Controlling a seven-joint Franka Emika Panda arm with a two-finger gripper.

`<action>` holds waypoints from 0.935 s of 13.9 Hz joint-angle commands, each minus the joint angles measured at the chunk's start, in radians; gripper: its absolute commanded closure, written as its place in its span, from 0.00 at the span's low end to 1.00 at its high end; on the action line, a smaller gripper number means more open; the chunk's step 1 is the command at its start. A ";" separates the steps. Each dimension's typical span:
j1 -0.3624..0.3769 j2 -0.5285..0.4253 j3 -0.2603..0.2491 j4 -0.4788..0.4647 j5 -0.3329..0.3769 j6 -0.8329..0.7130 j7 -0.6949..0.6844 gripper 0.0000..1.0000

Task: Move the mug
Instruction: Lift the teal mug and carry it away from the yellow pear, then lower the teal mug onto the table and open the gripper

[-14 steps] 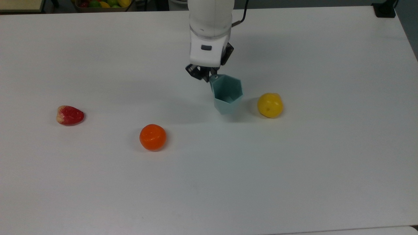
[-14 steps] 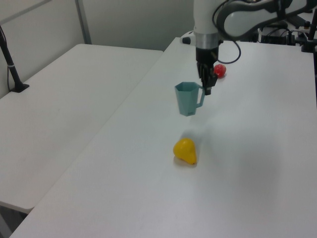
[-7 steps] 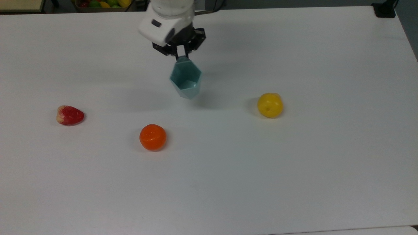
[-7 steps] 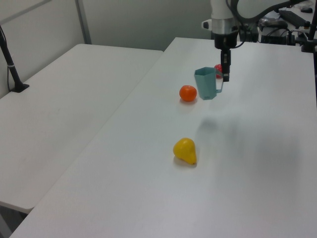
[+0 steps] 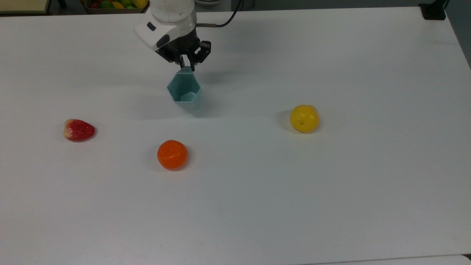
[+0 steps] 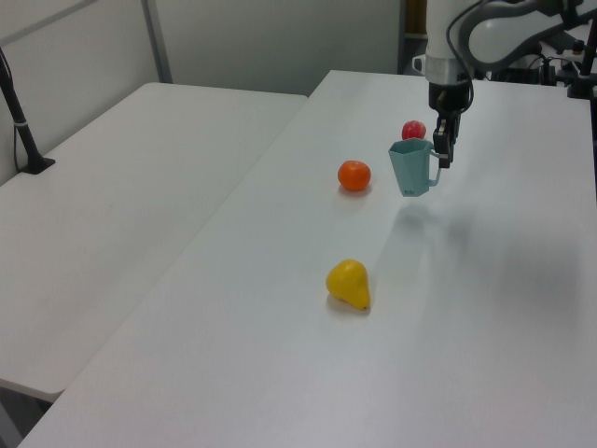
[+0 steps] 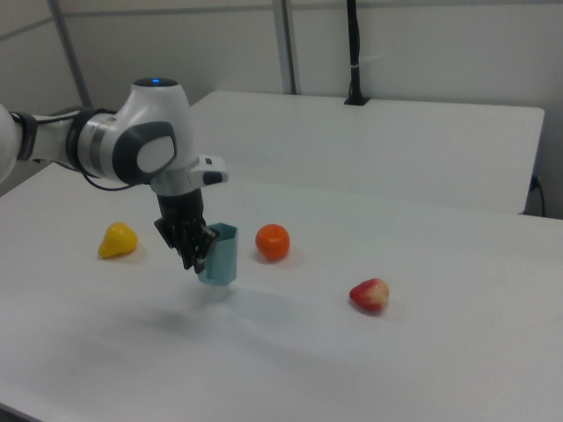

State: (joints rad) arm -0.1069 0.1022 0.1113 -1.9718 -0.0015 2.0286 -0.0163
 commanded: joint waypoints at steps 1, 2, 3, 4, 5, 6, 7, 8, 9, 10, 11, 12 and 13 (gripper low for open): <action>-0.034 -0.052 0.008 -0.100 0.020 0.074 0.059 0.98; -0.039 -0.052 0.008 -0.105 0.020 0.091 0.082 0.98; -0.042 -0.050 0.008 -0.107 0.020 0.094 0.090 0.98; -0.043 -0.050 0.008 -0.117 0.020 0.093 0.091 0.97; -0.046 -0.050 0.008 -0.137 0.020 0.096 0.093 0.97; -0.048 -0.052 0.008 -0.156 0.018 0.098 0.093 0.97; -0.048 -0.052 0.008 -0.159 0.018 0.096 0.093 0.97; -0.050 -0.052 0.008 -0.160 0.018 0.094 0.094 0.95; -0.053 -0.052 0.008 -0.160 0.018 0.093 0.095 0.91; -0.053 -0.052 0.008 -0.163 0.018 0.091 0.093 0.87; -0.053 -0.052 0.008 -0.165 0.018 0.085 0.094 0.79; -0.054 -0.053 0.008 -0.167 0.018 0.084 0.093 0.67; -0.054 -0.055 0.008 -0.168 0.018 0.084 0.093 0.52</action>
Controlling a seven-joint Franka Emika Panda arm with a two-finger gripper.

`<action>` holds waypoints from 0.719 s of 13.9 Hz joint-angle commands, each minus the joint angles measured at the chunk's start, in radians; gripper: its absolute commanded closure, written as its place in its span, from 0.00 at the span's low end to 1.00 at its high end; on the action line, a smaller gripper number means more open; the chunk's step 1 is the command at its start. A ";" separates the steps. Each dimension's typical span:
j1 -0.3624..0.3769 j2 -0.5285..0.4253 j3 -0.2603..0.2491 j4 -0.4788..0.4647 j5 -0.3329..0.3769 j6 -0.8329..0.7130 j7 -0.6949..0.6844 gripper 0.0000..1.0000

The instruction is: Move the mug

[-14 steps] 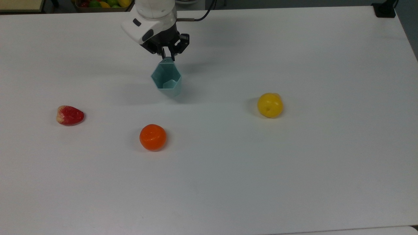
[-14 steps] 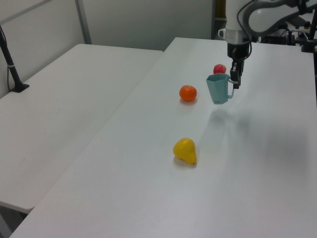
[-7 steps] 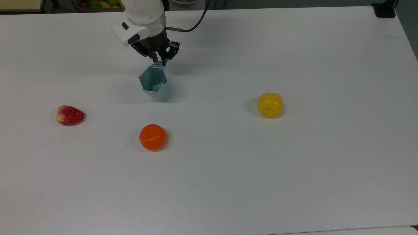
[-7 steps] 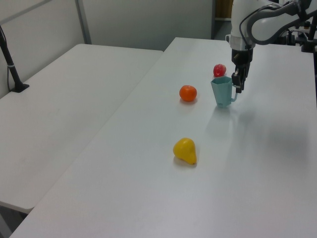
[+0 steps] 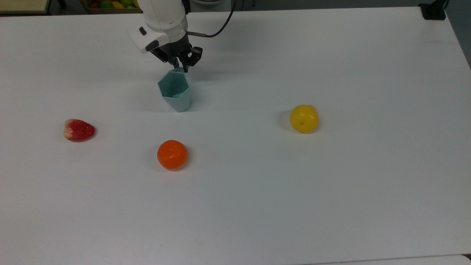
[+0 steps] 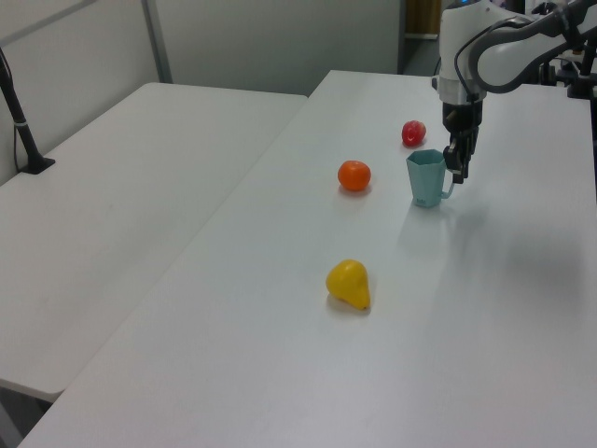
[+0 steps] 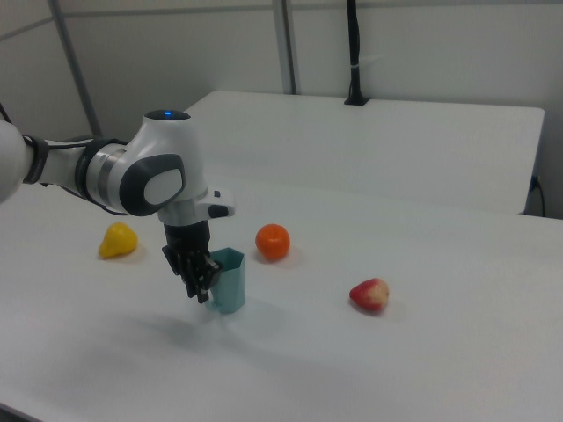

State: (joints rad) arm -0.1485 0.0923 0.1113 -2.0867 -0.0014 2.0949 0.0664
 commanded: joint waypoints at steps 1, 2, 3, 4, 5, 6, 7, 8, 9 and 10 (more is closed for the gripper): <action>-0.013 -0.048 0.008 -0.052 0.018 0.017 0.010 0.30; -0.013 -0.055 0.008 -0.049 0.018 0.016 0.012 0.18; -0.013 -0.065 0.008 -0.043 0.018 0.016 0.012 0.00; -0.013 -0.077 0.008 -0.033 0.018 0.008 0.013 0.00; -0.011 -0.082 0.010 -0.017 0.018 -0.022 0.013 0.00; -0.009 -0.092 0.011 0.009 0.018 -0.062 0.013 0.00; -0.008 -0.101 0.014 0.034 0.020 -0.091 0.021 0.00; -0.008 -0.123 0.014 0.084 0.020 -0.131 0.073 0.00; -0.008 -0.129 0.016 0.127 0.020 -0.169 0.119 0.00; -0.006 -0.129 0.018 0.210 0.018 -0.262 0.165 0.00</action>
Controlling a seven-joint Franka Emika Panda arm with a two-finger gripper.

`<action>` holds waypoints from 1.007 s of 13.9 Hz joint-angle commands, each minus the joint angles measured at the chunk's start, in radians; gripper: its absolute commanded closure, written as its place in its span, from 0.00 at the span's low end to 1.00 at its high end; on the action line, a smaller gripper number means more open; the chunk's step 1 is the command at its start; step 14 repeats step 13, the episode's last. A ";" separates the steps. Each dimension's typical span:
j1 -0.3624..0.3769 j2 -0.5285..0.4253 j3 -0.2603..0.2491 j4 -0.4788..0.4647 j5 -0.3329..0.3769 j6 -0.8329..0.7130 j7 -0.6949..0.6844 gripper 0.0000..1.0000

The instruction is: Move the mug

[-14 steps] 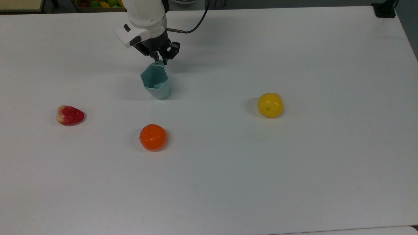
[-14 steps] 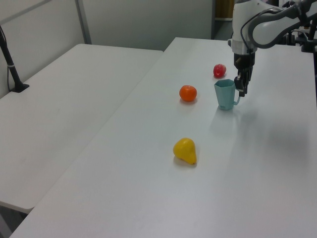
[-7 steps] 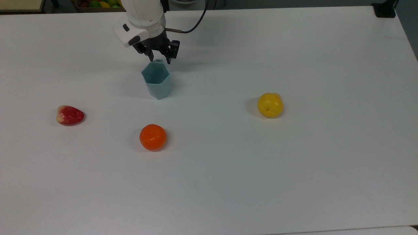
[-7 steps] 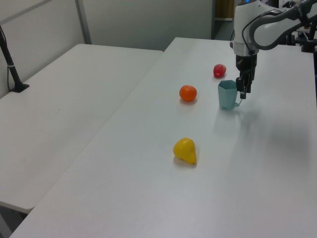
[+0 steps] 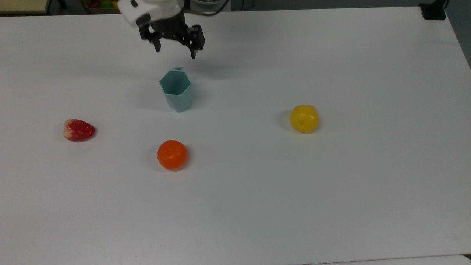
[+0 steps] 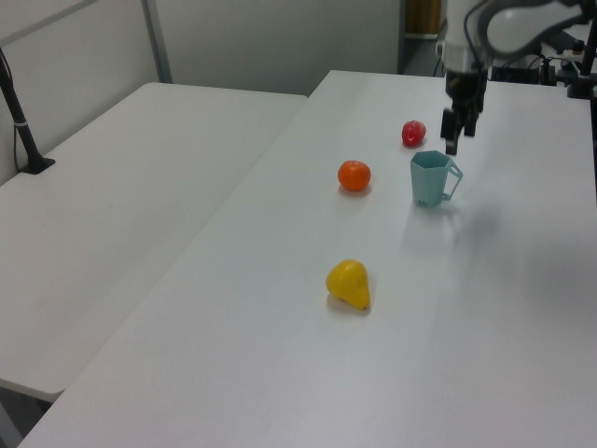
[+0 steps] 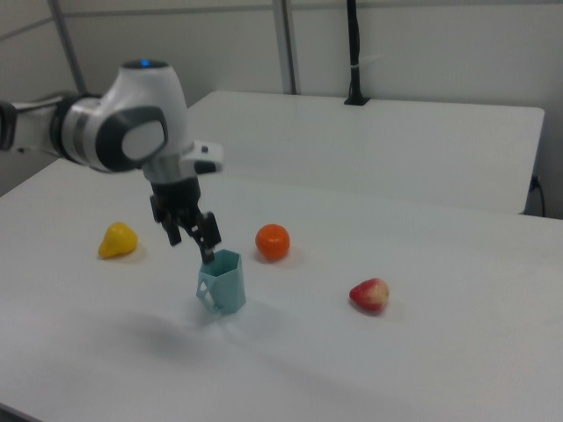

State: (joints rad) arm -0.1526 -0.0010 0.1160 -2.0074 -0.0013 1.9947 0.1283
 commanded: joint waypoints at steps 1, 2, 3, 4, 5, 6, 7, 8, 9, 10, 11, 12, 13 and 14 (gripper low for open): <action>-0.001 -0.036 0.014 0.183 0.012 -0.236 0.116 0.00; -0.001 -0.034 0.014 0.223 0.009 -0.288 0.108 0.00; -0.002 -0.034 0.013 0.252 0.010 -0.325 0.096 0.00; 0.004 -0.034 0.010 0.300 0.012 -0.373 0.062 0.00; 0.007 -0.030 0.005 0.330 0.012 -0.413 0.056 0.00; 0.010 -0.030 0.005 0.352 0.001 -0.440 0.057 0.00; 0.010 -0.033 0.005 0.351 -0.005 -0.444 0.056 0.00; 0.007 -0.028 0.005 0.354 -0.012 -0.448 0.056 0.00; 0.008 -0.024 0.007 0.354 -0.025 -0.445 0.057 0.00; 0.007 -0.020 0.010 0.354 -0.028 -0.441 0.056 0.00; 0.007 -0.020 0.010 0.354 -0.026 -0.438 0.054 0.00; 0.007 -0.016 0.010 0.354 -0.026 -0.436 0.053 0.00; 0.008 -0.010 0.010 0.354 -0.026 -0.438 0.054 0.00; 0.008 -0.010 0.010 0.354 -0.026 -0.438 0.054 0.00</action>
